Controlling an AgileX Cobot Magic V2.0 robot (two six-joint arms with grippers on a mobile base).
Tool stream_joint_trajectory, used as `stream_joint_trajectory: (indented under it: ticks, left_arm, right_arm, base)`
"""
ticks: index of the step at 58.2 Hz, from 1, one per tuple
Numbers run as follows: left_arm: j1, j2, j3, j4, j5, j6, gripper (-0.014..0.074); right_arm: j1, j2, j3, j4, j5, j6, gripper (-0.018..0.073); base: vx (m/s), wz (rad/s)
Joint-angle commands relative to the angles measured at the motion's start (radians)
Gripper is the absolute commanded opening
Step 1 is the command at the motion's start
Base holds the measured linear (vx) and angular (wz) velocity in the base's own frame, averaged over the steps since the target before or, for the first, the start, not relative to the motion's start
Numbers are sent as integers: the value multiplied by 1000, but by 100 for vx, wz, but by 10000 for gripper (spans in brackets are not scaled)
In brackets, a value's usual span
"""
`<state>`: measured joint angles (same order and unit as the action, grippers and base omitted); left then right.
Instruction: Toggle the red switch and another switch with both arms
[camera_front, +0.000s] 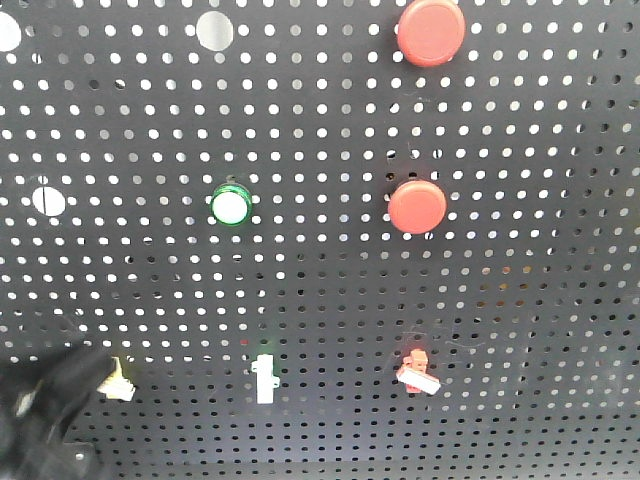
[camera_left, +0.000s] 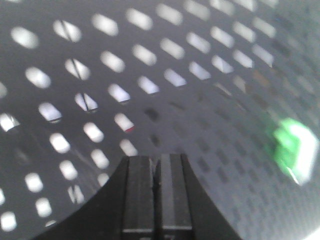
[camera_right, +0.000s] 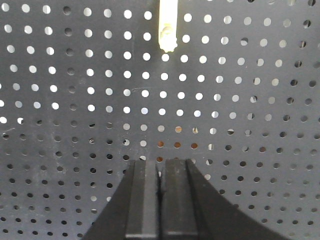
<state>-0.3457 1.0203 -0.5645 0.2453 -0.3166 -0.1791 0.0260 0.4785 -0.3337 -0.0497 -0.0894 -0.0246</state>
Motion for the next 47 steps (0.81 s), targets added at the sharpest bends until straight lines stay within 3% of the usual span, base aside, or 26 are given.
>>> stream_joint_trajectory:
  ticks: [1,9,19,47]
  left_arm:
    - [-6,7,-47,-77,-73,-3,2]
    - [-6,11,-47,-134,-32,-3,2]
    - [-6,11,-47,-136,34,-6,2]
    - [-6,4,-47,-137,236,-140,2]
  right_arm:
    - [-6,10,-33,-2,-96,3,-6]
    - [-6,10,-33,-2,-96,3,-6]
    - [-6,10,-33,-2,-96,3,-6]
    - [-6,10,-33,-2,-96,3,-6]
  base:
    - [0,0]
    - [0,0]
    - [0,0]
    - [0,0]
